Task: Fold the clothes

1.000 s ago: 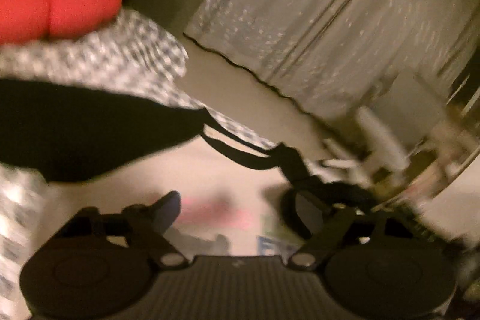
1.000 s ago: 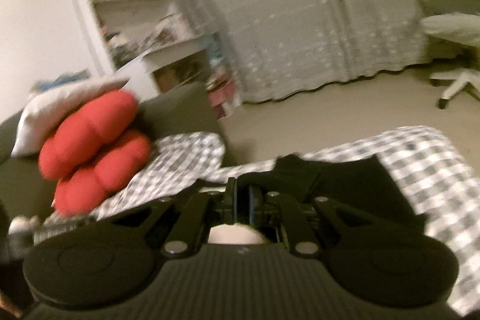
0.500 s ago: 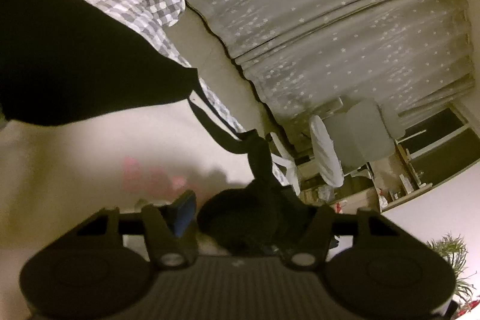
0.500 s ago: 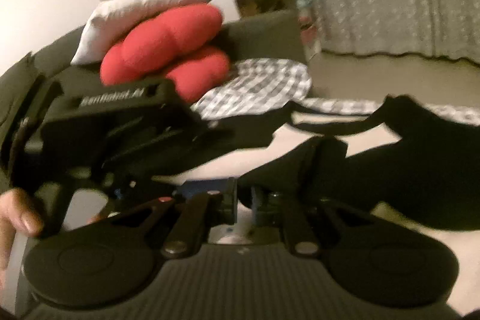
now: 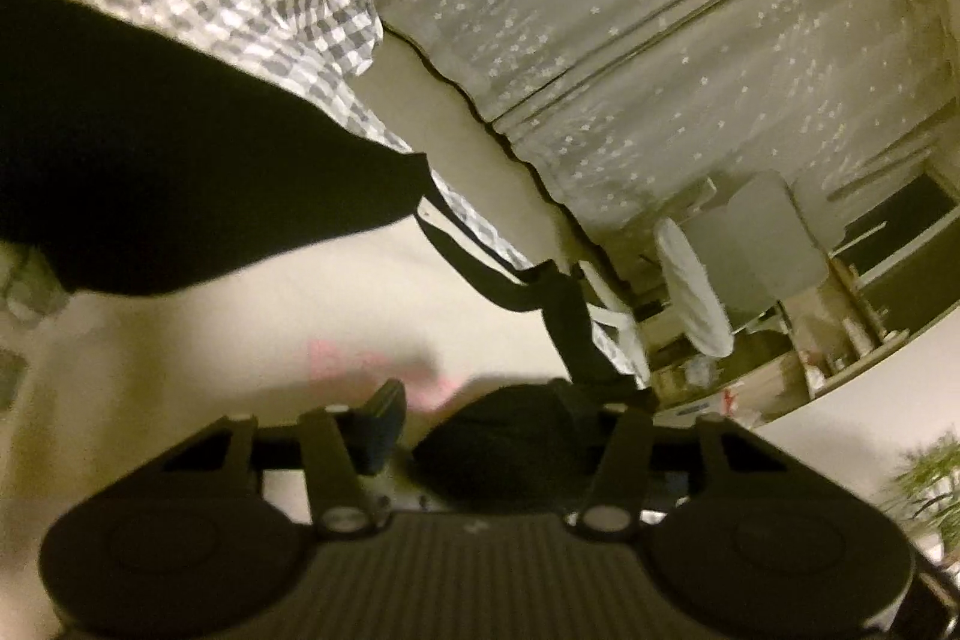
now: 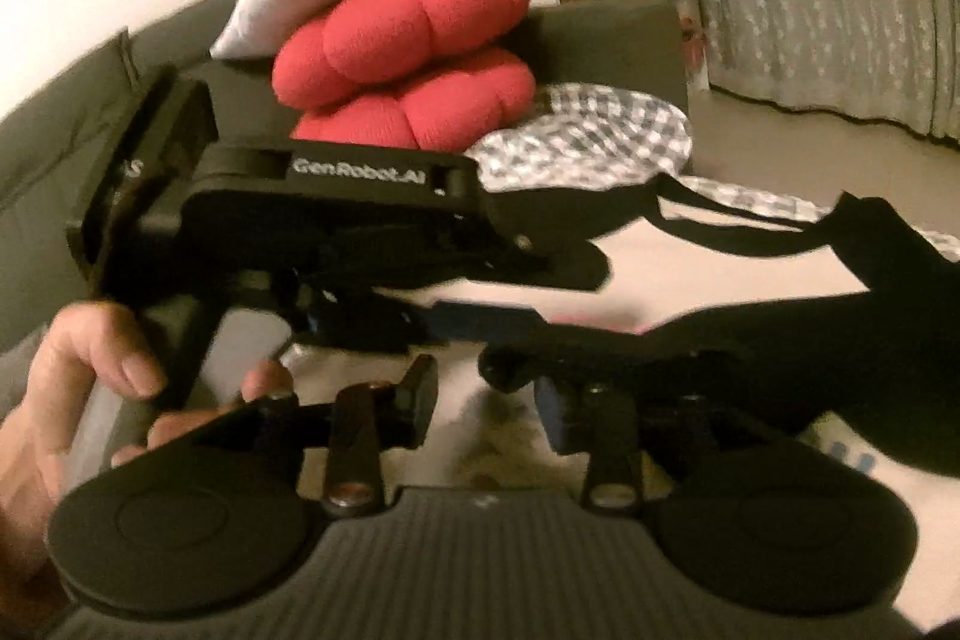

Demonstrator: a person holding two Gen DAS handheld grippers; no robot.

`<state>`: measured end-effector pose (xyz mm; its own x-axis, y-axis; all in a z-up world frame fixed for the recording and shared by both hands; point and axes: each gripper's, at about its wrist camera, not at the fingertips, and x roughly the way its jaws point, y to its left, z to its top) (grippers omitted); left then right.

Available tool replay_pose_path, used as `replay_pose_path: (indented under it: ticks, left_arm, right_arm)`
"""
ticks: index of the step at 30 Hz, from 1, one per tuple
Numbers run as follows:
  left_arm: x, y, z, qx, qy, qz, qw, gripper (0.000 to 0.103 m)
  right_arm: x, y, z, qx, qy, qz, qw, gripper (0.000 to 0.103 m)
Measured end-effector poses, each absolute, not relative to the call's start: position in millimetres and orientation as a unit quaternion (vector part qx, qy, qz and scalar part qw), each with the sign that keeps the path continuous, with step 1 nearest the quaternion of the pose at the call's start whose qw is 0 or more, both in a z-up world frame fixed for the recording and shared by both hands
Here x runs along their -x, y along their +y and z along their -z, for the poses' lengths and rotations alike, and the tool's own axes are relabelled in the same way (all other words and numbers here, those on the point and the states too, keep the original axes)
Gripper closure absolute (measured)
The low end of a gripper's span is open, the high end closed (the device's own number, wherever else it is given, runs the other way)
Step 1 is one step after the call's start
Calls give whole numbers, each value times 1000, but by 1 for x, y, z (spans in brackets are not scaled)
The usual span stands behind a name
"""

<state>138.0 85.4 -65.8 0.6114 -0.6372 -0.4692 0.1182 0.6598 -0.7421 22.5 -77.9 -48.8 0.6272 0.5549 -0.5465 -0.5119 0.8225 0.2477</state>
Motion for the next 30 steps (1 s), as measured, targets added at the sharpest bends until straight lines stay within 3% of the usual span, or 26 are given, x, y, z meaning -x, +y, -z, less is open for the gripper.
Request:
replay_pose_path:
  ticks: [8,17,30]
  left_arm:
    - [-134,86,64,314,365,250,840,51]
    - [-137,106,66,365,357,259,820,50]
    - [-144,104,68,317,365,237,843,49]
  right_arm:
    - [-30,-93,46,-28,316,-260,912,63]
    - [-51,-83,42,-96,272,-296,910,63]
    - [-38,-92,41,-54,303,-281,909,63]
